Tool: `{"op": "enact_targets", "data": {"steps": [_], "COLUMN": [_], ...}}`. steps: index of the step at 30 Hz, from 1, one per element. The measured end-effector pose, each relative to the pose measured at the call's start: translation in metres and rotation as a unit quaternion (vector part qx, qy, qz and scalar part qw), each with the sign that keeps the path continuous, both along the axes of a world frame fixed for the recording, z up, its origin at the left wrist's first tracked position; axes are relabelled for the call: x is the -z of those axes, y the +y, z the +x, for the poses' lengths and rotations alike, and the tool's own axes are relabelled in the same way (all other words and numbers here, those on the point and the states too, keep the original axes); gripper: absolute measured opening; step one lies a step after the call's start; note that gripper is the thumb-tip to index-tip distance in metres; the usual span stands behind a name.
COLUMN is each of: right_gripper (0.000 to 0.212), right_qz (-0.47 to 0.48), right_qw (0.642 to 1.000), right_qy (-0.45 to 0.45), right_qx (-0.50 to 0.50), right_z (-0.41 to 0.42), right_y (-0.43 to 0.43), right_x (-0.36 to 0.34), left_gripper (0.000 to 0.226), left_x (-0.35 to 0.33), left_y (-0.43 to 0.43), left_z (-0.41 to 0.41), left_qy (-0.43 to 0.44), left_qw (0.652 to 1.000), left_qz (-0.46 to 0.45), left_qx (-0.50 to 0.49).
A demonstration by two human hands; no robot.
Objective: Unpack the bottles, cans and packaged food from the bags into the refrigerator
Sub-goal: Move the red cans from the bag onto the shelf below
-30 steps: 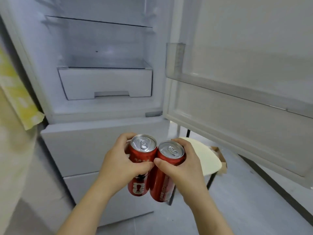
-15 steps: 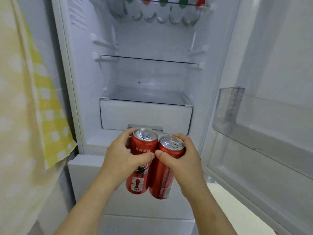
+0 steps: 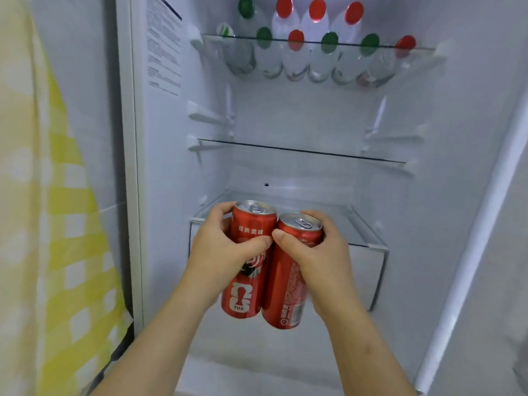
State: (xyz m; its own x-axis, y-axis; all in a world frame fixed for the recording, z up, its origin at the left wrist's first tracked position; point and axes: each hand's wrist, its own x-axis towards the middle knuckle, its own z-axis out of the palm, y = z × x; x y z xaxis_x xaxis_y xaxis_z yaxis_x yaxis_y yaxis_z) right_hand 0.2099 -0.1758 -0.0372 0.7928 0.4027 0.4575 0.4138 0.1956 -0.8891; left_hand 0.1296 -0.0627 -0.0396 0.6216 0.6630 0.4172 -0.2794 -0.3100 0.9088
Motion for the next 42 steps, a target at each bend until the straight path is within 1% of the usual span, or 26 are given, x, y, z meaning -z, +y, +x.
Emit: {"op": "enact_targets", "data": {"steps": [4,8,11,13,14,17,19,23,25,31,34,37,40,42], "right_gripper": [0.046,0.043,0.040,0.042,0.042,0.039,0.035,0.038,0.037,0.038,0.045,0.049,0.050,0.048], "right_qz": [0.028,0.056,0.085,0.102,0.108,0.125,0.135,0.136,0.129,0.085,0.074,0.059,0.060,0.063], "right_qw": [0.999,0.997,0.995,0.993,0.992,0.989,0.986,0.983,0.982,0.981,0.986,0.988,0.990,0.991], "right_qy": [-0.017,-0.040,-0.045,-0.047,-0.051,-0.069,-0.084,-0.113,-0.126,-0.160,-0.139,-0.130,-0.116,-0.107], "right_qx": [0.024,0.042,0.040,0.037,0.039,0.047,0.050,0.050,0.046,0.064,0.054,0.053,0.049,0.049], "right_z": [0.019,0.035,0.043,0.049,0.051,0.061,0.067,0.081,0.090,0.120,0.134,0.144,0.153,0.157], "right_y": [0.038,0.074,0.093,0.102,0.106,0.114,0.118,0.124,0.127,0.141,0.151,0.162,0.169,0.171], "right_x": [-0.029,-0.068,-0.097,-0.116,-0.126,-0.154,-0.170,-0.196,-0.205,-0.222,-0.224,-0.220,-0.214,-0.211], "left_gripper": [0.053,0.045,0.046,0.052,0.052,0.039,0.039,0.036,0.036,0.043,0.046,0.040,0.040,0.043], "left_x": [-0.027,-0.064,-0.091,-0.108,-0.116,-0.142,-0.159,-0.184,-0.192,-0.200,-0.198,-0.197,-0.195,-0.195], "left_y": [0.040,0.075,0.095,0.104,0.107,0.111,0.112,0.114,0.118,0.134,0.138,0.143,0.149,0.152], "left_z": [0.026,0.049,0.063,0.071,0.074,0.081,0.085,0.098,0.107,0.139,0.151,0.158,0.161,0.161], "left_qy": [-0.034,-0.079,-0.111,-0.129,-0.134,-0.156,-0.167,-0.182,-0.180,-0.134,-0.122,-0.117,-0.109,-0.095], "left_qw": [0.999,0.995,0.991,0.989,0.987,0.982,0.979,0.977,0.977,0.988,0.990,0.991,0.991,0.992], "left_qz": [0.023,0.054,0.054,0.064,0.071,0.090,0.104,0.106,0.103,0.080,0.066,0.058,0.074,0.086], "left_qx": [0.010,0.029,0.041,0.042,0.044,0.055,0.054,0.046,0.042,0.010,0.006,0.000,-0.014,-0.011]}}
